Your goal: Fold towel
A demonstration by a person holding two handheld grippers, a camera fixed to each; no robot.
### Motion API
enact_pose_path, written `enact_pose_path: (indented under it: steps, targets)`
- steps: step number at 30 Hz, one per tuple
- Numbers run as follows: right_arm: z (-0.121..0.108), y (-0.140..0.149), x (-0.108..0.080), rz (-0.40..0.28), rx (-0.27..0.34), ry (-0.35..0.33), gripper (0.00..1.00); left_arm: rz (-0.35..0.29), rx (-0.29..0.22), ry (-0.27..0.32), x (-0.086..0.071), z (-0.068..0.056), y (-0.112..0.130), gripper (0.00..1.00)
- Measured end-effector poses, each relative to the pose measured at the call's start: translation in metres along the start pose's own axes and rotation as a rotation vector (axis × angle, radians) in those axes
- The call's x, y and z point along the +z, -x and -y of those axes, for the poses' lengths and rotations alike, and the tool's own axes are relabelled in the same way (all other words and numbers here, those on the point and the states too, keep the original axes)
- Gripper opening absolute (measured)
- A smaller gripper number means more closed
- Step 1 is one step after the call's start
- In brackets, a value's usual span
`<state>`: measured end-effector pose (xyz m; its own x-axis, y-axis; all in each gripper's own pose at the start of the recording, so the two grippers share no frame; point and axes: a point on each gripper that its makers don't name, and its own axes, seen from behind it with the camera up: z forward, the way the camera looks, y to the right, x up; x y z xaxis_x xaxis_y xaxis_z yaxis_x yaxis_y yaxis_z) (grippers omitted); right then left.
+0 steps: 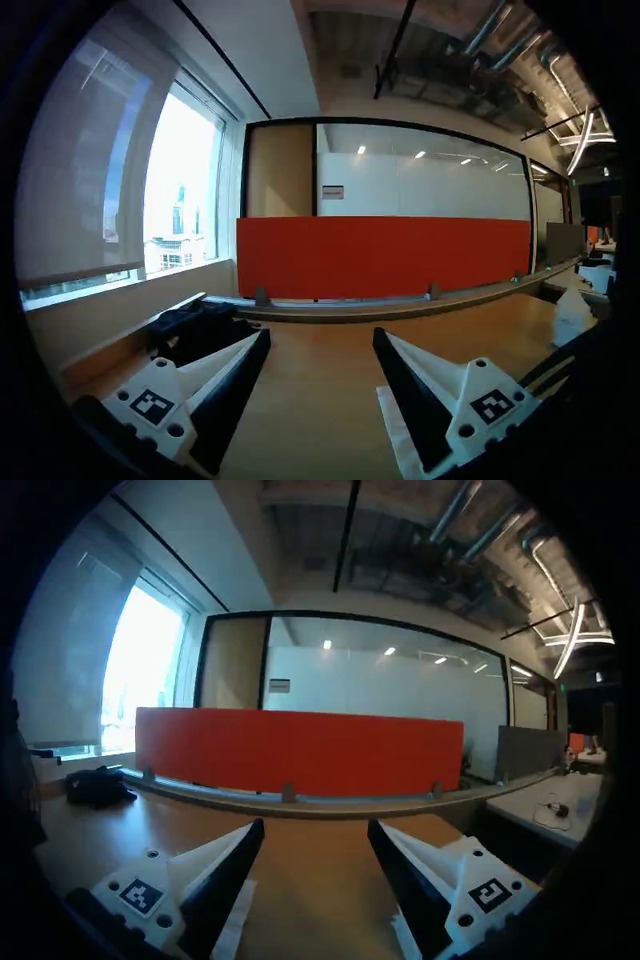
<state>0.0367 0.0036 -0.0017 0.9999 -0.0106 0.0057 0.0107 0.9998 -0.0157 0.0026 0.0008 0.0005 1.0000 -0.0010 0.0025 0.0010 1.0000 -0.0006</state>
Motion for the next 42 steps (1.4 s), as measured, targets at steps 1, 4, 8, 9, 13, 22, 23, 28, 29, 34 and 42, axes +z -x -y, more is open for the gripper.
enact_pose_path:
  steps: [1, 4, 8, 9, 13, 22, 23, 28, 29, 34, 42]
  targets:
    - [0.0, -0.006, 0.0, 0.004, 0.0, 0.0, 1.0, 0.003, -0.001, 0.001, 0.001, -0.001, -0.003, 0.95]
    - [0.003, -0.024, 0.0, 0.014, 0.002, -0.005, 1.0, 0.01, -0.003, 0.003, 0.002, -0.003, -0.016, 0.95]
    - [0.005, -0.049, 0.001, 0.018, 0.006, -0.01, 1.0, 0.014, 0.005, 0.01, 0.004, -0.008, -0.038, 0.95]
    - [0.005, -0.054, 0.002, 0.019, 0.004, -0.012, 1.0, 0.016, 0.007, 0.011, 0.005, -0.009, -0.042, 0.95]
    - [0.006, -0.071, 0.003, 0.027, -0.006, -0.018, 1.0, 0.027, 0.015, 0.021, 0.006, -0.014, -0.057, 0.95]
    - [0.02, -0.078, 0.002, 0.101, -0.036, -0.093, 1.0, 0.075, 0.041, 0.105, 0.007, -0.033, -0.069, 0.95]
    - [0.023, -0.079, 0.002, 0.11, -0.041, -0.108, 1.0, 0.083, 0.046, 0.121, 0.007, -0.036, -0.068, 0.95]
    - [0.047, -0.077, -0.001, 0.155, -0.064, -0.217, 1.0, 0.128, 0.076, 0.194, 0.007, -0.048, -0.063, 0.95]
    - [0.053, -0.076, -0.002, 0.167, -0.069, -0.245, 1.0, 0.137, 0.083, 0.212, 0.007, -0.051, -0.062, 0.95]
    - [0.08, -0.064, -0.01, 0.237, -0.131, -0.375, 1.0, 0.182, 0.101, 0.306, 0.005, -0.069, -0.056, 0.95]
    - [0.103, -0.038, -0.021, 0.33, -0.258, -0.494, 1.0, 0.246, 0.133, 0.397, 0.0, -0.085, -0.038, 0.95]
